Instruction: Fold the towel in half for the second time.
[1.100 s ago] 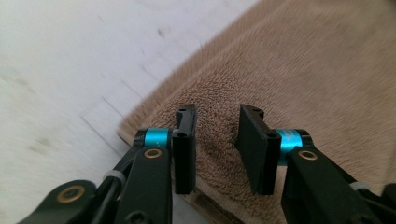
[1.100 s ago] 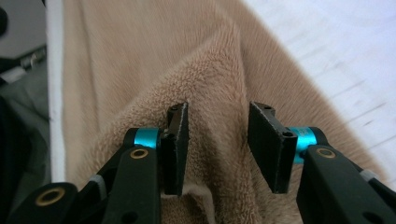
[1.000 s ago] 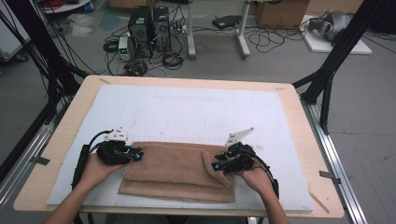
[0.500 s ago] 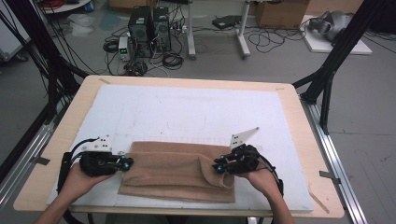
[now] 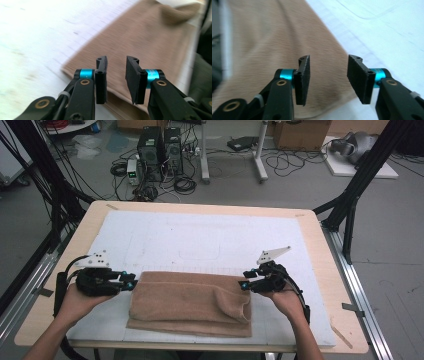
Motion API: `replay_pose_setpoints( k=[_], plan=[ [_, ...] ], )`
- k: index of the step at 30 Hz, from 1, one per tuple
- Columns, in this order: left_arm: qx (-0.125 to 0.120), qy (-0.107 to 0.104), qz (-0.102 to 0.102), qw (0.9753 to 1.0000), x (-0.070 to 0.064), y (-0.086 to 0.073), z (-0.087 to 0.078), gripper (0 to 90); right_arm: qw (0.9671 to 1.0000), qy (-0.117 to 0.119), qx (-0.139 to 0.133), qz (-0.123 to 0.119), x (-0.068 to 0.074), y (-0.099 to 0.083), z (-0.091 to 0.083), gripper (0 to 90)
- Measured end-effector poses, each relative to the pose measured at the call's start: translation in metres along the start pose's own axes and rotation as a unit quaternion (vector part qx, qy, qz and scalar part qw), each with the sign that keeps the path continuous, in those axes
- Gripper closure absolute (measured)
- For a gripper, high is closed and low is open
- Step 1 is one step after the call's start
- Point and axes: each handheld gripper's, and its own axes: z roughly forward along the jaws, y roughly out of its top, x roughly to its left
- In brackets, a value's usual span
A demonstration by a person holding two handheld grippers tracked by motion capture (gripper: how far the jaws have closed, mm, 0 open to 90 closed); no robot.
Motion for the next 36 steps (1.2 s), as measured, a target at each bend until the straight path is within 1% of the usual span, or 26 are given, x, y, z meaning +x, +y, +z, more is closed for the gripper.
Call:
replay_pose_setpoints(
  k=[1,2,3,4,5,7,10,12,14,17,18,21,22,23,25,26,27,28,29,31,33,34,36],
  plan=[
    [0.003,0.013,0.001,0.9999,0.005,0.001,0.005,69.7,1.0000,-0.006,0.001,-0.001,-0.002,0.000,0.001,49.8],
    [0.006,0.019,-0.003,0.9998,0.010,0.001,0.011,69.5,0.9999,-0.014,0.002,0.002,-0.003,0.000,0.003,49.0],
    [0.009,0.023,-0.001,0.9997,0.014,0.001,0.017,69.6,0.9999,-0.017,0.003,0.003,-0.005,0.000,0.004,48.4],
    [0.015,0.032,0.005,0.9994,0.017,0.000,0.022,70.4,0.9997,-0.022,0.005,0.003,-0.006,0.000,0.005,47.1],
    [0.021,0.036,0.006,0.9991,0.021,0.000,0.027,70.9,0.9996,-0.026,0.007,0.004,-0.007,0.000,0.006,46.5],
    [0.028,0.039,0.008,0.9988,0.025,-0.002,0.036,70.5,0.9994,-0.032,0.013,-0.006,-0.007,0.000,0.010,45.5],
    [0.040,0.041,0.002,0.9984,0.031,-0.005,0.045,66.3,0.9989,-0.040,0.020,-0.010,-0.009,-0.001,0.017,43.7],
    [0.056,0.043,-0.006,0.9975,0.034,-0.008,0.051,64.8,0.9988,-0.044,0.019,-0.004,-0.011,-0.003,0.021,42.7],
    [0.062,0.044,-0.013,0.9970,0.037,-0.011,0.055,62.5,0.9989,-0.042,0.020,0.004,-0.013,-0.006,0.024,41.8],
    [0.078,0.033,-0.033,0.9959,0.040,-0.017,0.062,58.5,0.9989,-0.038,0.024,0.013,-0.016,-0.010,0.028,40.1],
    [0.088,0.026,-0.036,0.9952,0.042,-0.019,0.065,57.0,0.9990,-0.034,0.024,0.018,-0.016,-0.012,0.028,39.8],
    [0.086,0.008,-0.063,0.9943,0.047,-0.022,0.067,56.0,0.9988,-0.025,0.032,0.028,-0.017,-0.015,0.032,40.0],
    [0.085,0.002,-0.070,0.9939,0.049,-0.022,0.067,56.0,0.9987,-0.019,0.032,0.034,-0.018,-0.016,0.034,40.8],
    [0.085,0.000,-0.071,0.9938,0.050,-0.022,0.066,56.0,0.9985,-0.016,0.032,0.042,-0.019,-0.016,0.034,41.5],
    [0.085,-0.001,-0.071,0.9938,0.049,-0.022,0.067,56.8,0.9983,-0.009,0.032,0.047,-0.020,-0.016,0.034,46.9],
    [0.085,-0.014,-0.071,0.9938,0.048,-0.022,0.068,60.3,0.9983,0.001,0.031,0.048,-0.020,-0.016,0.034,55.6],
    [0.087,-0.011,-0.063,0.9942,0.046,-0.021,0.068,67.3,0.9982,0.016,0.031,0.050,-0.021,-0.016,0.034,60.2],
    [0.088,-0.009,-0.061,0.9942,0.046,-0.021,0.068,68.1,0.9982,0.022,0.031,0.046,-0.021,-0.016,0.035,66.3],
    [0.089,-0.008,-0.058,0.9943,0.045,-0.021,0.068,69.8,0.9982,0.026,0.032,0.045,-0.020,-0.016,0.034,69.7],
    [0.091,0.001,-0.047,0.9947,0.042,-0.019,0.067,75.0,0.9983,0.033,0.029,0.038,-0.021,-0.015,0.032,76.1],
    [0.094,0.020,-0.024,0.9951,0.037,-0.015,0.066,79.5,0.9988,0.032,0.024,0.030,-0.022,-0.013,0.030,77.9],
    [0.091,0.025,-0.021,0.9953,0.035,-0.014,0.066,80.7,0.9992,0.024,0.020,0.023,-0.021,-0.012,0.028,78.2],
    [0.075,0.043,-0.021,0.9960,0.034,-0.011,0.064,81.6,0.9997,0.011,0.014,0.016,-0.022,-0.008,0.025,78.5]
  ],
)
